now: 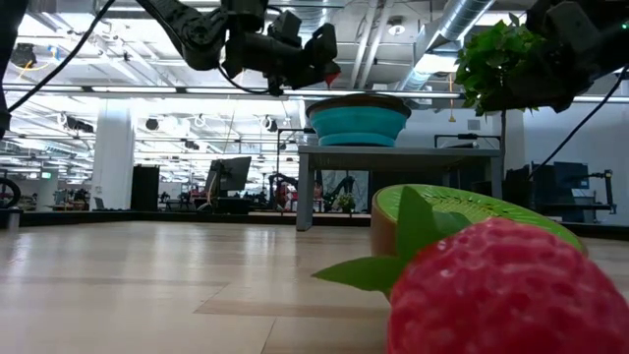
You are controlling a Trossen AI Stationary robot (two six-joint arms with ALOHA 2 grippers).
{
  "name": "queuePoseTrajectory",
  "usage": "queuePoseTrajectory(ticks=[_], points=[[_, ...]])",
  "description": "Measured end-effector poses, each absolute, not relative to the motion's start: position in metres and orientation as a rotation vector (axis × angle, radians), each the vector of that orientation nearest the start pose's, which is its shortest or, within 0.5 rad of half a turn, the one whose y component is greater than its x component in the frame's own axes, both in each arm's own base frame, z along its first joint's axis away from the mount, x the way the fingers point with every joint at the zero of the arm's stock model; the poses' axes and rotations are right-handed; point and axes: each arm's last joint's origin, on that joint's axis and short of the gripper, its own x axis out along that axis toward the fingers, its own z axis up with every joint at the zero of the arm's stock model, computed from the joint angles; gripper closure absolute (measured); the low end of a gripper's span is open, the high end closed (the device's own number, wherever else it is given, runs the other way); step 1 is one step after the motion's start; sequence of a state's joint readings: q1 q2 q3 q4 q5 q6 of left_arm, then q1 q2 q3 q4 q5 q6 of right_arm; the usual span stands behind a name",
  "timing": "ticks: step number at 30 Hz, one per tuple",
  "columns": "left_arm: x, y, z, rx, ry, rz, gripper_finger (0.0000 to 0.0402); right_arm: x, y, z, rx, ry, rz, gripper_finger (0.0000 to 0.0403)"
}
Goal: Pick & Place Fruit
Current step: Put the yellow pear into the strainer bowl, then put the kiwi into the strainer bowl
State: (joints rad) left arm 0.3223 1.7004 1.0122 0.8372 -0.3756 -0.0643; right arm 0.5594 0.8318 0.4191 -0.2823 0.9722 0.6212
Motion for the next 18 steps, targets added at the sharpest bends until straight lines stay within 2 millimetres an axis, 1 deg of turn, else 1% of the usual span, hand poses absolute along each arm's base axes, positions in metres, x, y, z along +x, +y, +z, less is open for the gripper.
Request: queuePoseTrajectory(ticks=[5, 9, 14, 18], points=[[0.3512, 0.1301, 0.2723, -0.065, -0.182, 0.687, 0.0256, 0.1442, 0.0622, 0.2014, 0.115, 0.357, -0.524, 0.0403], [0.3529, 0.1297, 0.2704, -0.062, -0.175, 0.636, 0.0244, 0.1442, 0.0622, 0.2014, 0.115, 0.358, -0.524, 0.0403], [0.3533, 0.1308, 0.2686, -0.124, -0.186, 0.626, 0.0213, 0.1442, 0.0622, 0.2014, 0.115, 0.358, -0.524, 0.0403], [0.3528, 0.1315, 0.2689, -0.133, -0.189, 0.628, 0.0187, 0.1442, 0.0622, 0.2014, 0.114, 0.358, -0.523, 0.0403]])
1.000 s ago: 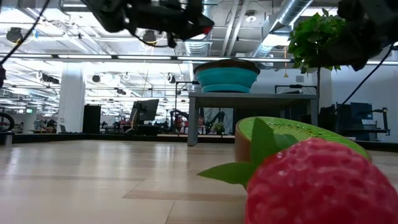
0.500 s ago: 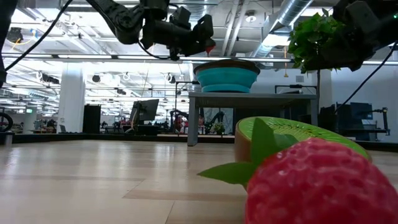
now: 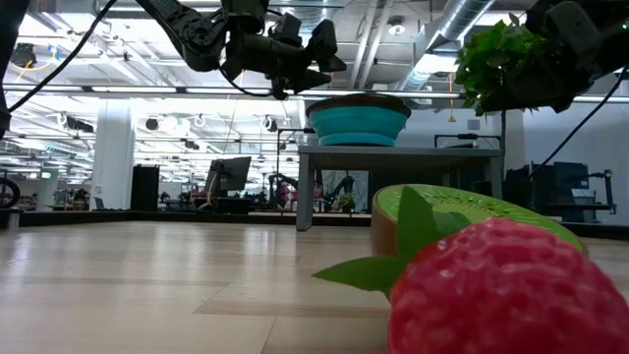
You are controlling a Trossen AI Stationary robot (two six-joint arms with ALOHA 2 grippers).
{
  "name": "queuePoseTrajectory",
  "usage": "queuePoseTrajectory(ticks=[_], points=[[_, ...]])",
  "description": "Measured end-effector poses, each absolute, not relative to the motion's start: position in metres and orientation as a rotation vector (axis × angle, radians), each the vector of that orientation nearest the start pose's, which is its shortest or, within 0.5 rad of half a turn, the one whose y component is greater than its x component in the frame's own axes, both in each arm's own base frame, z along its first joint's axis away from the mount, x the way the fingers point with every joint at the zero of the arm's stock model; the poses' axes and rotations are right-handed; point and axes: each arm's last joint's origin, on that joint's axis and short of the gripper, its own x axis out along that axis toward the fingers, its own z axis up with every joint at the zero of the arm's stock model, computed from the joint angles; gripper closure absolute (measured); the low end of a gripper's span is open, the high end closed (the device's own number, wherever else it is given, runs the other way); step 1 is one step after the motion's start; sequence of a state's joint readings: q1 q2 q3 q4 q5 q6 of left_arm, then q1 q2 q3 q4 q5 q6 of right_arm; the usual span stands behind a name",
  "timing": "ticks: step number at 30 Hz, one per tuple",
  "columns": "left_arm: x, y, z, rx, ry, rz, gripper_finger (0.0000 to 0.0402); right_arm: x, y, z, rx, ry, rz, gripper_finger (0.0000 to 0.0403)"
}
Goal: Pick & Place Fruit
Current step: Put the kiwi into the strainer bowl
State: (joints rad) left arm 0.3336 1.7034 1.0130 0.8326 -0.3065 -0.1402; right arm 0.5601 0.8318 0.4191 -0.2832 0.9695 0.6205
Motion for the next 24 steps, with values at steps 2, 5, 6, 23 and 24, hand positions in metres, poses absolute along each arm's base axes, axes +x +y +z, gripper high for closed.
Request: queuePoseTrajectory(ticks=[2, 5, 6, 23, 24], points=[[0.352, 0.13, 0.272, -0.153, -0.2, 0.623, 0.0182, 0.144, 0.062, 0.201, 0.115, 0.359, -0.522, 0.0403], [0.35, 0.121, 0.281, -0.159, -0.226, 0.595, 0.0185, 0.144, 0.062, 0.201, 0.112, 0.36, -0.519, 0.0403], [0.35, 0.117, 0.285, -0.152, -0.232, 0.565, 0.019, 0.144, 0.063, 0.201, 0.112, 0.361, -0.519, 0.0403], [0.32, 0.014, 0.308, -0.209, -0.005, 0.189, 0.0374, 0.141, 0.069, 0.201, 0.105, 0.362, -0.472, 0.0403], [0.316, 0.009, 0.306, -0.218, -0.007, 0.171, 0.0386, 0.141, 0.07, 0.201, 0.105, 0.361, -0.465, 0.0403]])
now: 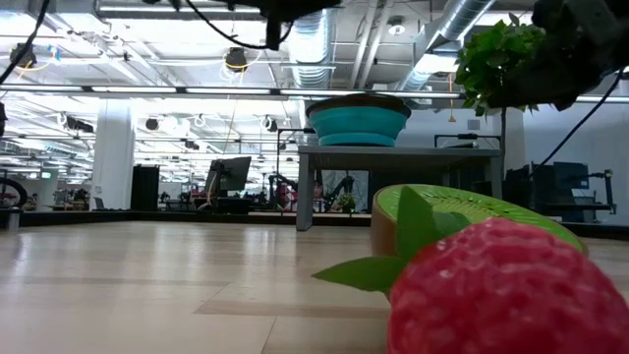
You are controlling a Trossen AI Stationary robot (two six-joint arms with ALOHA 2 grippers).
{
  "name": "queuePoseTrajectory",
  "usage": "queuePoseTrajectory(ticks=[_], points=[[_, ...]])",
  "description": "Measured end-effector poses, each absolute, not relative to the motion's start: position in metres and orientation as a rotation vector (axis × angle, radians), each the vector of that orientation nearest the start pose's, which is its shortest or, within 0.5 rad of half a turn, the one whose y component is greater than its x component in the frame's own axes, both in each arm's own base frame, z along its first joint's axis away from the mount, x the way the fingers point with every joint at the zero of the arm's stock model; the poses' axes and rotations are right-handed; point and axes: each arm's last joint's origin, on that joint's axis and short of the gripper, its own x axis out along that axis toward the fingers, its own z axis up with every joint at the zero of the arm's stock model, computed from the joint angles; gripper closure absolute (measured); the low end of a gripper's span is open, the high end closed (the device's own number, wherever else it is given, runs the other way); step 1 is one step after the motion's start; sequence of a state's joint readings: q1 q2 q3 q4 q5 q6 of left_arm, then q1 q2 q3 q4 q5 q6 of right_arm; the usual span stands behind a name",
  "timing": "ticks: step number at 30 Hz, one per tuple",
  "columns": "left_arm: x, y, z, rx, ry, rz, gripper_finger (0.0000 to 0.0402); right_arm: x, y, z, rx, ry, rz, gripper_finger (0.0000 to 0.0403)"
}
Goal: Pick & Place Fruit
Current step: Put the kiwi into the strainer bowl
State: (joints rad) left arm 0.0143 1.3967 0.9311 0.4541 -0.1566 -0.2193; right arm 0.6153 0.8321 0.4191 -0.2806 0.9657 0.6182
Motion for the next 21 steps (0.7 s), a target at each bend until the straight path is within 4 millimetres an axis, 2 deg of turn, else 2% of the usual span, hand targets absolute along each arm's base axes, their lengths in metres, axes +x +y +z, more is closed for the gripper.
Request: queuePoseTrajectory(ticks=[5, 13, 21], points=[[0.298, -0.018, 0.289, -0.236, 0.005, 0.097, 0.0396, 0.139, 0.075, 0.202, 0.108, 0.357, -0.435, 0.0403], [0.268, -0.064, 0.264, -0.181, -0.107, -0.089, 0.04, 0.137, 0.085, 0.206, 0.151, 0.32, -0.36, 0.0403], [0.251, -0.093, 0.247, -0.254, -0.079, -0.076, 0.04, 0.137, 0.09, 0.211, 0.193, 0.284, -0.327, 0.0403]])
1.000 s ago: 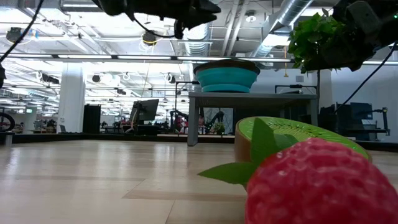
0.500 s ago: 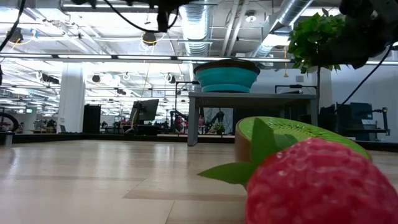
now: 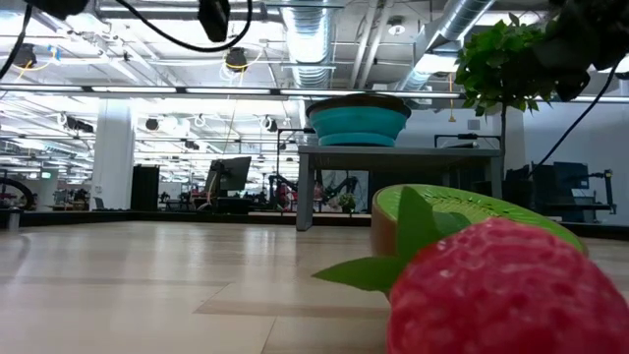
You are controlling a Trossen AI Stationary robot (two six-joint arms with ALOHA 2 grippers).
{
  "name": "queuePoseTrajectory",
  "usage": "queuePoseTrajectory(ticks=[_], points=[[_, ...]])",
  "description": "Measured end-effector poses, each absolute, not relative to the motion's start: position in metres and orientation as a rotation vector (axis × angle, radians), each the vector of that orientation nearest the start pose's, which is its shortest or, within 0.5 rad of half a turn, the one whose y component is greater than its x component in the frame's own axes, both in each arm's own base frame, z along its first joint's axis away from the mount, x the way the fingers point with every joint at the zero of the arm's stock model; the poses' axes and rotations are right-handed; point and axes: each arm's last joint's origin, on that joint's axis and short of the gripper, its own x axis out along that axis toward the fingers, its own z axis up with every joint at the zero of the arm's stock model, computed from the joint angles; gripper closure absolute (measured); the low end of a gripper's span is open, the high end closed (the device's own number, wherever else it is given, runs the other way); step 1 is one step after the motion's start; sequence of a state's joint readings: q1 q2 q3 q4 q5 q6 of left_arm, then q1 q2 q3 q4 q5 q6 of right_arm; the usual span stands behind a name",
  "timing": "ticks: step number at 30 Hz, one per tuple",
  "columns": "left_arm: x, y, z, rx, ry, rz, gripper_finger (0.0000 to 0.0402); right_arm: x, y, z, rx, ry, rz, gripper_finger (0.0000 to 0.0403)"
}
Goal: Pick & Place Fruit
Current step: Put the kiwi into the strainer bowl
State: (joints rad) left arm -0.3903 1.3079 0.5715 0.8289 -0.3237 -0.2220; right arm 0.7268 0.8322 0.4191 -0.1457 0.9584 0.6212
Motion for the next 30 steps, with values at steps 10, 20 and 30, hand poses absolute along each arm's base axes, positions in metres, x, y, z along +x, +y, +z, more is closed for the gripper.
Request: queuePoseTrajectory(ticks=[10, 20, 30], points=[[0.246, -0.106, 0.247, -0.261, -0.076, -0.111, 0.04, 0.139, 0.093, 0.214, 0.237, 0.276, -0.277, 0.0403], [0.247, -0.073, 0.228, -0.351, -0.059, 0.157, 0.04, 0.143, 0.098, 0.224, 0.239, 0.225, -0.165, 0.0403], [0.222, -0.053, 0.219, -0.378, -0.13, 0.154, 0.04, 0.161, 0.112, 0.236, 0.277, 0.228, -0.092, 0.0403]])
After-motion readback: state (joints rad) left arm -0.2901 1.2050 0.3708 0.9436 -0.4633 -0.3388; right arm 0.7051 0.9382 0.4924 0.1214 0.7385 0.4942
